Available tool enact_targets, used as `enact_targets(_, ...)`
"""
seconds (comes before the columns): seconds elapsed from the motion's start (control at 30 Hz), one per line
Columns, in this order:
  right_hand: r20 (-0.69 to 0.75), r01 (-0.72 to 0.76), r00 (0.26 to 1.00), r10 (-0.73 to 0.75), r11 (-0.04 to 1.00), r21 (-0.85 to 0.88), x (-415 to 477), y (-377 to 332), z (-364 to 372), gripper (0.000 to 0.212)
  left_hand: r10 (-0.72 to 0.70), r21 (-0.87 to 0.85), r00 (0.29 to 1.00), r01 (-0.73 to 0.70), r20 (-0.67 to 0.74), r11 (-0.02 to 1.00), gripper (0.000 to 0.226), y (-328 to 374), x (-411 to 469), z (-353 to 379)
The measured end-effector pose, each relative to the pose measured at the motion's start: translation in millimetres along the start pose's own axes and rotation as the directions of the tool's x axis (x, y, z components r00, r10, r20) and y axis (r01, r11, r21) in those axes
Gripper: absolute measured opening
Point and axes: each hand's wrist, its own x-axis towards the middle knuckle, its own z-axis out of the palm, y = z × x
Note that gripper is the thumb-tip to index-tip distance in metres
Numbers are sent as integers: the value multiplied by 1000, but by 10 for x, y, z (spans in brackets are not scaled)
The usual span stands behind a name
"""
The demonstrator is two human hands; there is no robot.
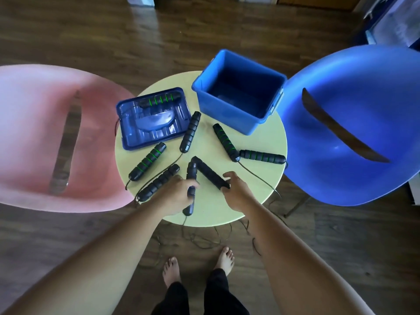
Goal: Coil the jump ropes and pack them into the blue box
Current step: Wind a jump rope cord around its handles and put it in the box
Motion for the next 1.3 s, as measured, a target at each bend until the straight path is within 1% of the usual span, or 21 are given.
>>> enact_targets(0.07,69,-53,997,42,986,159,-94,-35,-37,45,69,-18,998,-69,-1,997,47,29,-60,-100)
enact_targets(0.13,99,-65,995,33,941,333,-206,-95,-90,42,105,-22,993,-107,-56,994,53,64,-125,-237)
enact_targets(0.2,102,-47,995,-6,856,514,-338,-211,-174,36,141,3,981,-142,-134,990,52,131,-184,-405)
enact_targets(0.3,81,13,993,-89,752,659,-536,-463,-313,33,240,70,941,-230,-237,971,45,262,-277,-717)
enact_targets(0.37,54,71,987,-153,707,704,-660,-652,-407,37,328,142,893,-298,-307,944,45,339,-342,-952)
enact_targets(0.47,-8,161,974,-226,669,725,-849,-947,-526,41,403,243,810,-327,-426,913,47,441,-418,-1315)
enact_targets(0.57,-61,215,963,-263,606,766,-1014,-1237,-623,39,505,356,690,-363,-518,861,45,554,-512,-1667)
enact_targets(0.67,-102,251,954,-284,563,787,-1184,-1513,-731,40,622,490,527,-384,-579,783,48,631,-640,-1972)
enact_targets(0.73,-108,273,940,-324,522,808,-1292,-1674,-781,39,674,583,444,-343,-591,737,49,642,-708,-2138)
enact_targets(0.83,-119,319,905,-408,466,825,-1441,-1871,-811,39,734,676,377,-298,-566,674,52,638,-809,-2368)
enact_targets(0.9,-140,369,875,-463,453,811,-1515,-1959,-803,39,770,707,319,-309,-553,636,50,632,-884,-2506)
enact_targets(0.93,-150,396,860,-488,451,800,-1543,-1992,-791,42,784,720,295,-313,-547,620,49,624,-924,-2563)
enact_targets(0.97,-161,424,845,-510,455,783,-1570,-2023,-772,49,794,732,288,-310,-535,606,47,611,-958,-2610)
enact_targets(1.0,-173,452,833,-525,468,759,-1589,-2052,-754,56,802,744,296,-306,-519,594,47,598,-984,-2652)
enact_targets(1.03,-186,477,827,-531,486,732,-1605,-2082,-733,60,806,752,321,-304,-497,584,48,582,-998,-2692)
enact_targets(1.1,-201,501,830,-521,537,679,-1633,-2147,-710,62,815,781,395,-297,-424,550,49,561,-1010,-2766)
enact_targets(1.17,-193,503,840,-508,591,631,-1666,-2211,-730,64,802,797,505,-315,-318,515,56,597,-1070,-2834)
enact_targets(1.23,-164,510,839,-519,645,568,-1711,-2271,-776,64,723,771,645,-322,-247,550,72,650,-1128,-2889)
enact_targets(1.27,-148,519,835,-530,670,531,-1743,-2305,-799,65,673,766,703,-294,-232,571,77,666,-1136,-2913)
enact_targets(1.3,-144,530,832,-536,689,494,-1771,-2340,-818,66,639,773,734,-261,-229,577,78,683,-1142,-2935)
